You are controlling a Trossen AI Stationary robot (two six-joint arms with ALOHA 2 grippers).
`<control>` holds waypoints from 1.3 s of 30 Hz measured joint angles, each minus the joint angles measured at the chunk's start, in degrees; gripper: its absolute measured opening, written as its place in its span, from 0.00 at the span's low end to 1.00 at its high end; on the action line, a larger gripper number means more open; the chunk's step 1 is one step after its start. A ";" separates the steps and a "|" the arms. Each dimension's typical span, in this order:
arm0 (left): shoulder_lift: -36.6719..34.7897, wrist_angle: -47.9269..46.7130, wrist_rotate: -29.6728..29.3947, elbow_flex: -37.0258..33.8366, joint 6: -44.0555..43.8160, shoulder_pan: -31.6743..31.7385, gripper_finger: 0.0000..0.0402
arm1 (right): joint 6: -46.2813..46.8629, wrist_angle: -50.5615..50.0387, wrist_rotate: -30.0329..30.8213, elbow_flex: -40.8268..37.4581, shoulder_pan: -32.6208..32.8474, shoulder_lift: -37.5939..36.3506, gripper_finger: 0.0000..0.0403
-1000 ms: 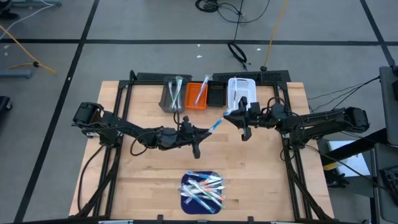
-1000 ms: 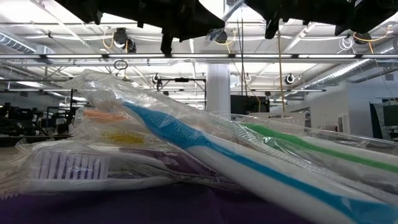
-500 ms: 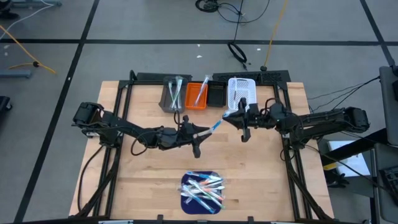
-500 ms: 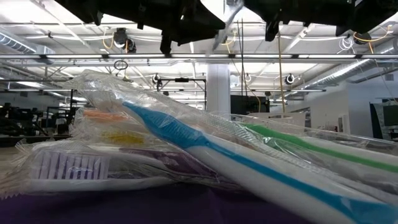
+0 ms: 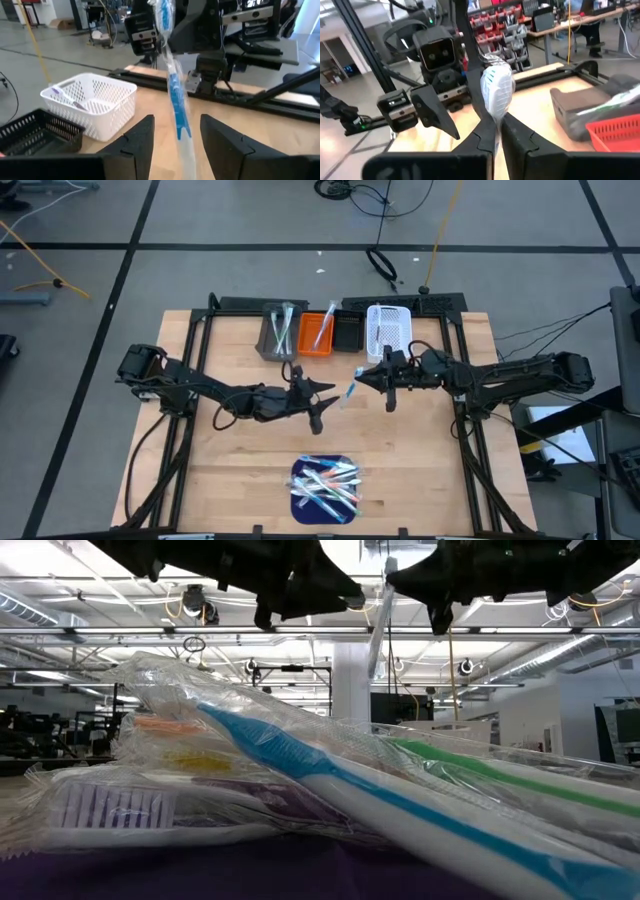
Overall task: Pick & Place Toothbrushes
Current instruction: Put the blue toothbrush into the orange bin
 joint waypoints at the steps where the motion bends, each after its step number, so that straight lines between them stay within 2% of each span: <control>1: 0.01 -0.62 0.00 0.00 -0.35 0.00 0.40 | -0.09 -0.35 0.08 0.00 0.00 0.00 0.02; 4: 0.00 -2.19 0.12 0.00 -2.71 0.24 0.40 | -0.38 -2.03 1.52 0.51 0.00 0.00 0.02; 8: 0.00 -2.81 0.42 0.00 -5.92 1.09 0.40 | -2.78 -9.06 1.93 4.70 -0.02 0.25 0.02; 13: 0.01 -2.92 4.68 0.00 -8.09 2.37 0.40 | -5.51 -15.61 4.26 9.49 0.00 1.17 0.02; 23: 0.00 -2.68 5.10 0.00 -10.13 5.10 0.40 | -8.47 -19.61 4.13 15.75 -1.66 6.52 0.02; 27: 0.36 -2.24 6.23 0.00 -10.49 5.90 0.40 | -8.97 -19.61 1.43 17.98 -1.61 9.69 0.02; 31: 0.72 -2.45 6.34 0.00 -10.48 6.14 0.40 | -9.40 -19.54 1.26 20.26 -1.62 12.20 0.02; 39: 1.71 -3.09 6.32 0.02 -11.20 6.12 0.36 | -10.23 -19.65 1.06 21.92 -1.60 13.09 0.02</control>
